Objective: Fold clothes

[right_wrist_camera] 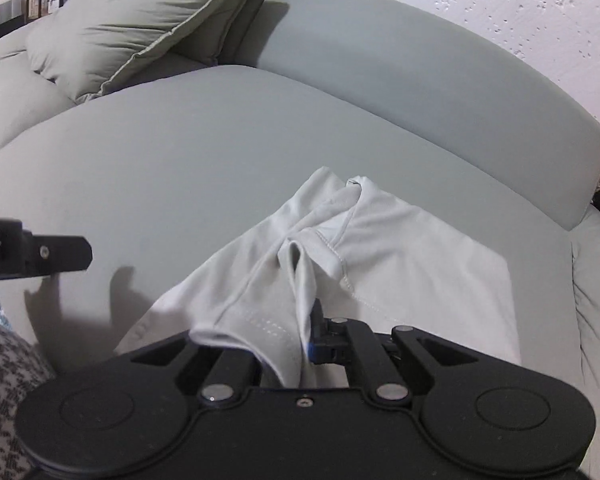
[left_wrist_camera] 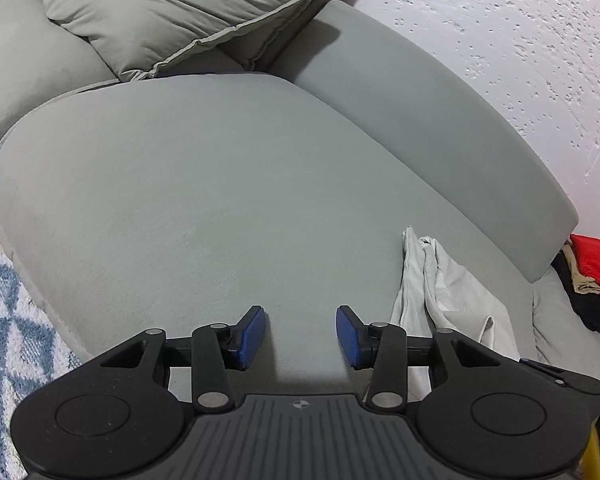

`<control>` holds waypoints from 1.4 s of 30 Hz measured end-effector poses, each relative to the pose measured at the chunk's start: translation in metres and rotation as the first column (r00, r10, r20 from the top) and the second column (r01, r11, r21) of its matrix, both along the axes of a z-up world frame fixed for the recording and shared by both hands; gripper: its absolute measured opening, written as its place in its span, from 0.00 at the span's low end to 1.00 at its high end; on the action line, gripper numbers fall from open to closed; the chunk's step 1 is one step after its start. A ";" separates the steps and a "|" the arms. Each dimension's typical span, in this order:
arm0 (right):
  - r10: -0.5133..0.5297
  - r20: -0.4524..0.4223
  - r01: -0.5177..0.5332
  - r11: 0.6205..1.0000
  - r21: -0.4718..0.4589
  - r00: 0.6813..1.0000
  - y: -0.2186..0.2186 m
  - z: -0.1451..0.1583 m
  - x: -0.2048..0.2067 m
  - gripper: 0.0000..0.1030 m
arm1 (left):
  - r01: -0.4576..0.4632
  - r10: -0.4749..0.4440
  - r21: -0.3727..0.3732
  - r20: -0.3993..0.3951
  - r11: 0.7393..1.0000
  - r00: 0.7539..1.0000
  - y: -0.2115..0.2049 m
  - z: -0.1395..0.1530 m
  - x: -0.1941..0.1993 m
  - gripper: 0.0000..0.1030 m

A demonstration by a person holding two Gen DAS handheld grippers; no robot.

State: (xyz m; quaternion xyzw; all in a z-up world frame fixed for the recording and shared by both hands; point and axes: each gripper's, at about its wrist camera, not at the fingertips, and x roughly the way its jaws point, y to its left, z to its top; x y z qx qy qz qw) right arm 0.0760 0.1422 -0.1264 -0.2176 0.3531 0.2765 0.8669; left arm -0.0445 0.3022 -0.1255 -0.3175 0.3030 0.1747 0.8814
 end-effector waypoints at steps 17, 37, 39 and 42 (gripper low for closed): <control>-0.143 -0.318 0.258 0.898 0.356 0.937 -0.046 0.062 0.044 0.04 | -0.003 0.004 -0.034 0.011 0.999 1.000 0.005 -0.005 -0.001 0.40; 0.014 -0.392 0.196 0.850 0.489 0.920 -0.150 0.075 0.028 0.38 | -0.043 0.043 0.039 -0.004 0.998 0.999 -0.006 0.006 -0.009 0.35; -0.048 -0.369 0.238 0.839 0.489 0.928 -0.178 0.074 0.029 0.38 | 0.027 -0.029 0.123 0.011 0.992 1.000 -0.022 0.019 -0.004 0.33; -0.102 -0.341 0.263 0.845 0.466 0.934 -0.198 0.062 0.031 0.31 | 0.159 -0.175 0.283 0.032 0.946 0.984 -0.058 0.039 0.011 0.28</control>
